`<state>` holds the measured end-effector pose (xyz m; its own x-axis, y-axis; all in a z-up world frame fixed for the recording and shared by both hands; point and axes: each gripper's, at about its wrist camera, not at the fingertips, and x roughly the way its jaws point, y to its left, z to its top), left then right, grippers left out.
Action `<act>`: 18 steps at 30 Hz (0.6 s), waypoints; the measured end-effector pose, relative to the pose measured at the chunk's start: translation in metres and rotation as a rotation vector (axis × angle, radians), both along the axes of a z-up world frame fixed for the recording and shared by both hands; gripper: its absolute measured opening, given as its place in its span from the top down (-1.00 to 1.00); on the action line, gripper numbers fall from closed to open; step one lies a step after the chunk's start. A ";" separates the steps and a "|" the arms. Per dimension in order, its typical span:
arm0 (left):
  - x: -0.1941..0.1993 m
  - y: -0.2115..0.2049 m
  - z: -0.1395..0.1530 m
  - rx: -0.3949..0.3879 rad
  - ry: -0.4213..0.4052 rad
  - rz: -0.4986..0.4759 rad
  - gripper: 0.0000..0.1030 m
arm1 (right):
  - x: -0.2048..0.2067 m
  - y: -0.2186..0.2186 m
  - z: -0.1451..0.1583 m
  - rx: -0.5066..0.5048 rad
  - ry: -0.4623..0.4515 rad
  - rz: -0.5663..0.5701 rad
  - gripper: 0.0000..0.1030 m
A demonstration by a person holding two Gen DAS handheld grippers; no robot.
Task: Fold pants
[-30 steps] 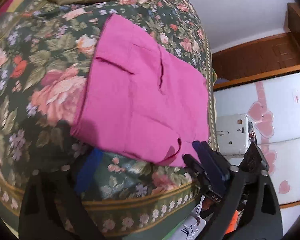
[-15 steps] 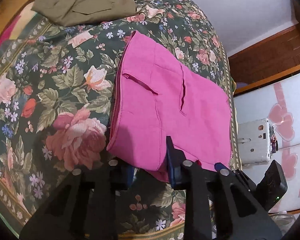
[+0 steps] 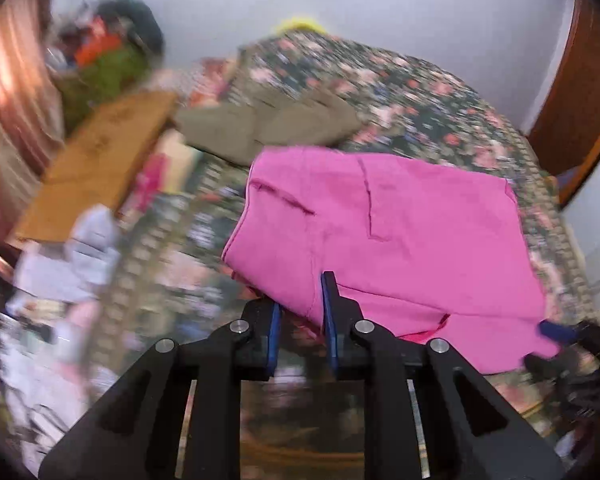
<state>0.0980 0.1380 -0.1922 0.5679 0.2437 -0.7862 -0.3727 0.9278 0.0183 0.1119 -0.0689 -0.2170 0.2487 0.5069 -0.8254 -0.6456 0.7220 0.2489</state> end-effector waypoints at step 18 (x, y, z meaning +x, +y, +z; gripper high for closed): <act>0.040 -0.109 0.066 0.247 -0.176 -0.348 0.67 | 0.005 -0.004 -0.001 0.006 0.022 -0.039 -0.09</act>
